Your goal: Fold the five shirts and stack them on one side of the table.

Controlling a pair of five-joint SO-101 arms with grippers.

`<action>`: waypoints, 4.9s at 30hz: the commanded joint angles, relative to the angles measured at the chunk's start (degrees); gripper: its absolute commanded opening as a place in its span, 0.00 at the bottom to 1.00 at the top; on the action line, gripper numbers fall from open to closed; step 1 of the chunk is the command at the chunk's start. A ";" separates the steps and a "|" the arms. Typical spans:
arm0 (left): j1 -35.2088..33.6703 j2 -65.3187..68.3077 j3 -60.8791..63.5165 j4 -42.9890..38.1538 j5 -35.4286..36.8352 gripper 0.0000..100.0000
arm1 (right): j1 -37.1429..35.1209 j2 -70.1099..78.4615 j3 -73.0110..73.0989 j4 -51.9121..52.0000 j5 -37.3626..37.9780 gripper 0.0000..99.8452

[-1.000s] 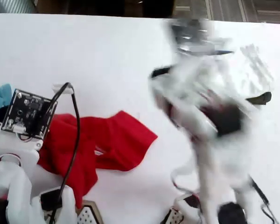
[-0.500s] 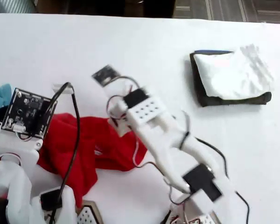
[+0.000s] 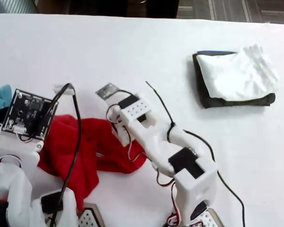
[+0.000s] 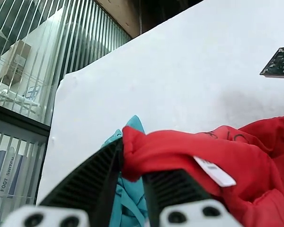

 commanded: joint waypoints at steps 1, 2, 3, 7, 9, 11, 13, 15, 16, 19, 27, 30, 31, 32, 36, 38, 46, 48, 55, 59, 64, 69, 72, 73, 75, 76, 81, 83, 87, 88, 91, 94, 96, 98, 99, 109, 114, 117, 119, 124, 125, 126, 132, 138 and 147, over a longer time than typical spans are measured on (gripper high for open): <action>0.53 -0.18 0.04 -1.32 0.09 0.03 | 0.75 1.80 -0.26 -0.22 -0.26 0.13; 0.53 -0.18 0.04 -1.32 0.09 0.03 | 0.75 2.59 -0.26 -0.31 -0.26 0.08; 0.53 -0.18 0.04 -1.32 0.09 0.03 | 0.75 3.30 -0.26 -0.31 -0.26 0.02; 0.53 -0.18 0.04 -1.14 0.09 0.03 | 2.15 4.70 -2.11 -0.04 1.14 0.01; 0.53 -0.18 0.04 -1.14 0.09 0.03 | 4.09 4.70 -4.31 0.13 3.87 0.02; 0.53 -0.18 0.04 -1.05 0.00 0.03 | 7.08 4.70 -7.38 1.10 6.07 0.02; 0.53 -0.18 0.13 -0.97 -0.09 0.03 | 10.42 4.79 -11.96 2.51 9.05 0.02; 0.53 -0.18 0.13 -0.97 0.00 0.03 | 14.20 5.14 -17.85 3.74 13.54 0.02; 0.53 -0.18 0.13 -0.97 0.09 0.03 | 16.13 5.23 -21.27 4.18 15.91 0.02; 0.53 0.00 0.40 -1.05 0.26 0.03 | 21.14 5.32 -31.12 4.18 21.71 0.02; 0.53 -0.18 16.75 -8.88 0.26 0.03 | 26.51 12.00 -48.35 -1.36 29.27 0.02; 0.53 -0.18 23.52 -13.98 0.26 0.03 | 27.38 18.68 -51.96 -6.73 30.42 0.02; 0.44 -0.18 25.63 -15.91 0.18 0.03 | 27.82 20.88 -53.45 -8.48 30.42 0.02; 0.44 -0.18 27.56 -17.85 0.00 0.03 | 28.35 22.99 -55.30 -9.98 30.33 0.02; -2.64 -0.18 34.42 -25.93 -0.26 0.03 | 29.93 29.05 -64.70 -10.15 29.98 0.02; -4.57 -0.18 37.32 -29.71 -0.35 0.03 | 30.29 30.46 -69.71 -6.64 29.63 0.05; -5.71 -0.18 45.85 -34.99 -3.78 0.03 | 30.55 30.99 -87.03 11.03 18.20 0.18; -5.71 -0.18 46.99 -35.52 -3.78 0.03 | 30.20 31.08 -90.55 16.31 18.20 0.18; -5.71 -0.18 46.99 -36.31 -3.87 0.03 | 25.71 30.73 -95.38 32.22 17.93 0.18; -5.71 -0.18 46.99 -37.63 -3.87 0.03 | 22.99 29.58 -90.64 32.22 16.18 0.18; -5.71 -0.18 46.90 -37.80 -3.87 0.03 | 17.45 22.90 -73.23 32.22 10.46 0.18; -5.80 -0.18 46.90 -37.80 -3.87 0.03 | 11.56 15.25 -54.95 31.96 6.42 0.22; -5.80 -0.18 47.08 -37.89 -3.87 0.03 | 8.31 12.26 -48.79 31.96 6.33 0.26; -5.71 -0.09 47.08 -37.89 -3.87 0.03 | 7.16 11.38 -47.30 31.96 6.33 0.26; -5.71 0.00 46.99 -37.89 -3.87 0.03 | 5.41 10.51 -44.92 31.96 6.24 0.26; -5.71 0.00 46.90 -37.89 -3.87 0.03 | 4.79 10.42 -43.96 31.96 6.07 0.26; -5.71 -0.09 46.99 -37.89 -3.87 0.03 | 1.45 10.42 -37.80 31.16 6.07 0.26; -5.71 -0.09 47.08 -37.89 -3.87 0.03 | 0.13 10.42 -35.69 29.05 6.07 0.26; -5.71 -0.09 46.90 -37.89 -3.87 0.03 | -1.63 10.42 -29.89 23.16 6.07 0.26; -5.71 -0.09 46.90 -37.89 -3.87 0.03 | -1.89 10.42 -28.04 21.76 6.07 0.26; -5.71 -0.18 46.81 -37.89 -3.87 0.03 | -1.36 10.51 -22.51 17.45 6.07 0.26; -5.71 -0.18 46.81 -37.89 -3.87 0.03 | 0.66 10.51 -18.81 14.64 6.33 0.25; -5.71 -0.18 46.81 -37.89 -3.78 0.03 | 2.59 10.51 -18.20 13.85 6.51 0.18; -5.71 -0.18 46.81 -37.89 -3.78 0.03 | 4.79 10.33 -18.55 13.58 6.59 0.06; -5.71 -0.18 46.81 -37.89 -3.78 0.03 | 5.93 10.15 -18.90 13.14 6.59 0.00; -5.71 -0.18 47.25 -37.80 -3.87 0.03 | 13.14 10.24 -25.32 12.97 14.68 0.02; -5.71 -0.18 47.69 -37.36 -3.78 0.03 | 15.52 10.33 -31.30 12.70 23.56 0.02; -5.71 -0.18 49.89 -37.36 -3.87 0.03 | 17.89 10.42 -37.63 11.56 28.57 0.02; -5.71 -0.18 51.91 -37.45 -3.87 0.03 | 19.47 10.51 -41.32 9.19 30.33 0.02; -5.45 -0.18 56.40 -37.80 -3.87 0.03 | 20.79 10.68 -41.58 0.04 30.77 0.02; -5.45 -0.18 57.27 -37.89 -3.87 0.03 | 20.70 11.12 -41.05 -0.92 30.77 0.02; -5.36 -0.18 58.15 -37.89 -3.87 0.03 | 20.62 11.74 -40.70 -1.45 30.77 0.02; -5.36 -0.18 65.63 -44.92 -3.87 0.03 | 21.14 13.49 -41.23 1.54 26.81 0.13; -5.36 -0.18 72.31 -53.27 -3.87 0.03 | 20.88 8.04 -44.04 10.77 17.14 0.12; -3.08 0.00 75.65 -58.11 -3.34 0.03 | 20.79 -0.04 -38.33 23.60 14.59 0.13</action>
